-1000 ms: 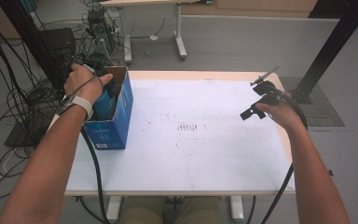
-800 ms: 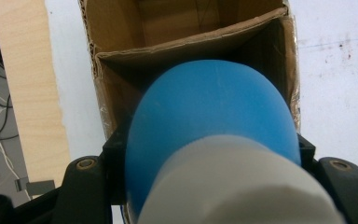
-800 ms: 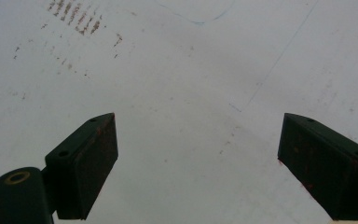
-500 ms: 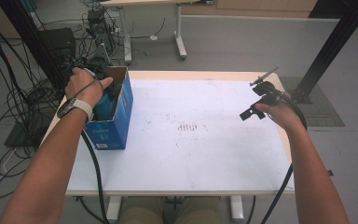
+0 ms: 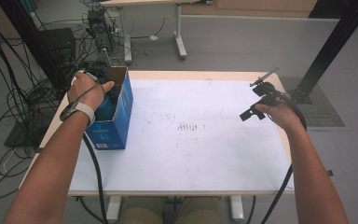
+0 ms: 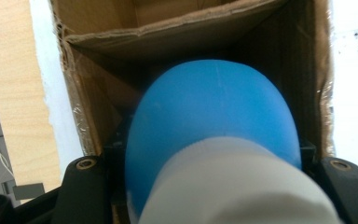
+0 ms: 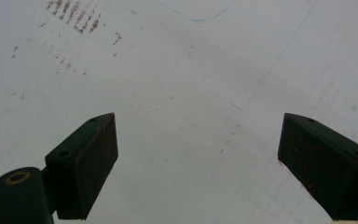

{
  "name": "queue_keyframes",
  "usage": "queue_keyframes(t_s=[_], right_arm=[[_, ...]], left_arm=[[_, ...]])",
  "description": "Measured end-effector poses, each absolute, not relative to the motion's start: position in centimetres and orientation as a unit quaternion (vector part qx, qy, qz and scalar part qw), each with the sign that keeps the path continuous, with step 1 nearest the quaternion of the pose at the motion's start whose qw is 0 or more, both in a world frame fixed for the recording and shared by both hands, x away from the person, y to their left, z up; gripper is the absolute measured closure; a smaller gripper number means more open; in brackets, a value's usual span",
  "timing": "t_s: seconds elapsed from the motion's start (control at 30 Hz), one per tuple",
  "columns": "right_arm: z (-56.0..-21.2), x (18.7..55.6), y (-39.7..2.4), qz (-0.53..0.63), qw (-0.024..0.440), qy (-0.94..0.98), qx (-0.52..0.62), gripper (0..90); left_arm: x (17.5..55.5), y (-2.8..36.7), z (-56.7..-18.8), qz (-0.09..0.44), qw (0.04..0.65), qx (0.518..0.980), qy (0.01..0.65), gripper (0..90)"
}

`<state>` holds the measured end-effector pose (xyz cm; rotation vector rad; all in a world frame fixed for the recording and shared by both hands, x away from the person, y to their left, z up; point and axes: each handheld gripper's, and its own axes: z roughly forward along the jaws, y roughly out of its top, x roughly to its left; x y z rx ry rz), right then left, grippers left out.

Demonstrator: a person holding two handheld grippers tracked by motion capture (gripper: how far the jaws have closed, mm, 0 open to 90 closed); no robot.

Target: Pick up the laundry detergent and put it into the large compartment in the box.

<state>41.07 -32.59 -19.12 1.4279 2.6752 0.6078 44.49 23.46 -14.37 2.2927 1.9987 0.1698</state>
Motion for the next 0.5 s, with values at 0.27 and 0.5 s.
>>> queue_keyframes(t_s=[0.27,0.5], right_arm=[[-19.2,41.0,-32.7,0.195,0.022,0.863,0.465,12.1],[-19.4,41.0,-32.7,0.195,0.021,0.863,0.466,12.1]], left_arm=[[44.5,23.7,-15.3,0.049,0.049,0.751,0.656,39.2],[44.6,23.7,-16.2,0.046,0.045,0.751,0.657,39.2]])
